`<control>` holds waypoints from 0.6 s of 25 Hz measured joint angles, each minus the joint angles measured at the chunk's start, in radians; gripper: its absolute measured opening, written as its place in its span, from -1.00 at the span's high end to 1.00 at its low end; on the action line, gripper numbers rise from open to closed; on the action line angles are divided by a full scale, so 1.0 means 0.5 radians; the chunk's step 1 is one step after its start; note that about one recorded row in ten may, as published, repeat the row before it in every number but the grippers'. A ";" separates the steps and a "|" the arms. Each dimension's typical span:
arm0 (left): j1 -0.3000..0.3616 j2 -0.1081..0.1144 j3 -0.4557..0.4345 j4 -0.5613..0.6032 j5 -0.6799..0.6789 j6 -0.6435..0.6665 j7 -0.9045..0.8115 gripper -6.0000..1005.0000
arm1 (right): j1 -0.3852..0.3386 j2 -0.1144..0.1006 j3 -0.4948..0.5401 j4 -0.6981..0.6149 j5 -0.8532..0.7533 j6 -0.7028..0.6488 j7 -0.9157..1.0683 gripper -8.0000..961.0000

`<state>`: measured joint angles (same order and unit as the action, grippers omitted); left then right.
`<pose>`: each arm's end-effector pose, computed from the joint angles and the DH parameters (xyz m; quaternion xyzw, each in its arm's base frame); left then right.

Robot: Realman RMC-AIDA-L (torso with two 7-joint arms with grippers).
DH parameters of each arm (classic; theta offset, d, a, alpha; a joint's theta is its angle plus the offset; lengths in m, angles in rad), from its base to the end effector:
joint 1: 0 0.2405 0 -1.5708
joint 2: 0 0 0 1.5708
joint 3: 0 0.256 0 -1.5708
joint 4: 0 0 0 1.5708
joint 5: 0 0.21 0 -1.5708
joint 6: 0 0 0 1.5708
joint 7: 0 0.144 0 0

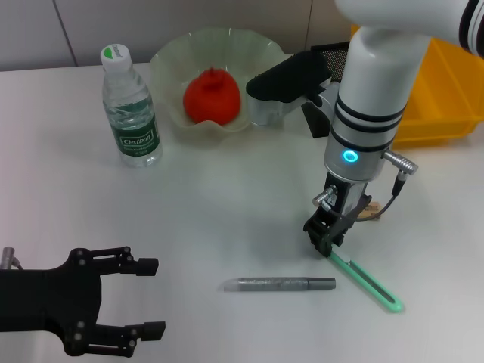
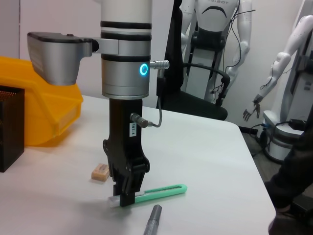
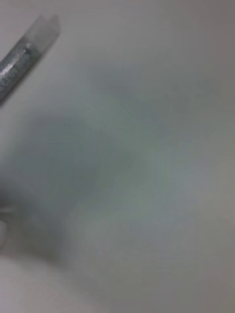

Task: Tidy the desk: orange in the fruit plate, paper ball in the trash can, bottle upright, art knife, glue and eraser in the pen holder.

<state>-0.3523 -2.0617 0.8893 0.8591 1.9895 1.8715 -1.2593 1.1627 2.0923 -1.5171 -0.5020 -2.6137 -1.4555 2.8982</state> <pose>-0.2679 0.2575 0.0124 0.9729 0.0936 0.2114 0.0003 0.1585 0.3781 -0.0780 -0.8202 0.4337 -0.3519 0.1238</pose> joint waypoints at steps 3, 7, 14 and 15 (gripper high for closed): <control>0.005 0.000 0.000 0.000 0.000 0.000 0.000 -0.62 | -0.020 -0.007 0.010 -0.090 -0.007 -0.062 0.000 0.62; 0.014 0.000 0.000 0.000 -0.007 0.003 0.000 -0.62 | -0.140 -0.038 0.080 -0.437 -0.099 -0.201 0.030 0.63; 0.019 0.000 -0.002 0.000 -0.013 0.005 0.000 -0.62 | -0.365 -0.060 0.637 -1.224 -0.539 -0.318 -0.112 0.62; 0.019 0.000 -0.002 0.000 -0.014 0.005 0.000 -0.62 | -0.394 -0.067 0.713 -1.310 -0.541 -0.303 -0.161 0.62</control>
<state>-0.3429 -2.0617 0.8881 0.8590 1.9825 1.8739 -1.2593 0.9657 2.0588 -1.1603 -1.1572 -2.8842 -1.6070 2.8175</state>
